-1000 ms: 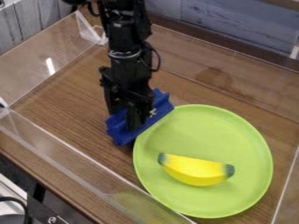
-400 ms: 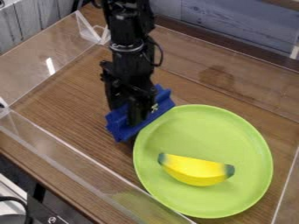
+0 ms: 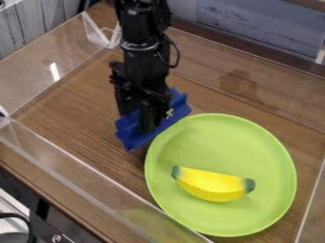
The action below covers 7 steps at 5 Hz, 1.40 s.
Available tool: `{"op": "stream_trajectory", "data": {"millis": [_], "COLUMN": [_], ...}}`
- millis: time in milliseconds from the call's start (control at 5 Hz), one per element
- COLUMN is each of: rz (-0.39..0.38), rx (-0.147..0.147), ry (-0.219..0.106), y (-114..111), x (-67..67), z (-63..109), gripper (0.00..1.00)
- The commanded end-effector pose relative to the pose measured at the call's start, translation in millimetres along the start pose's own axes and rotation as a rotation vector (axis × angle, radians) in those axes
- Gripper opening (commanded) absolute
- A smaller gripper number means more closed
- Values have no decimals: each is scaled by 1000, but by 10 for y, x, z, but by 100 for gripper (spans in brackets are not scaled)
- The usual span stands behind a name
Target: Put the blue object in the green plate
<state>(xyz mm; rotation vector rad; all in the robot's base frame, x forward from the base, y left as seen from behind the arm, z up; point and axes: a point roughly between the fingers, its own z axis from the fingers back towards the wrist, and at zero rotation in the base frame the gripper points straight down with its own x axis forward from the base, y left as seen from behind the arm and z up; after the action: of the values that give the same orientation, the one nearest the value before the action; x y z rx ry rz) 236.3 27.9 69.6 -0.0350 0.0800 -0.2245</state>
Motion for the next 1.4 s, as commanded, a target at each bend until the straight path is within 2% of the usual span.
{"op": "stream_trajectory", "data": {"millis": [0,600,1200], "rz": [-12,4,29], "rx": [31,11,-8], "ry": [-64,-80,-97], "y": [-8,-173,-342], "x": [83,75,75], "z": [198,301,331], "gripper": [0,0,0]}}
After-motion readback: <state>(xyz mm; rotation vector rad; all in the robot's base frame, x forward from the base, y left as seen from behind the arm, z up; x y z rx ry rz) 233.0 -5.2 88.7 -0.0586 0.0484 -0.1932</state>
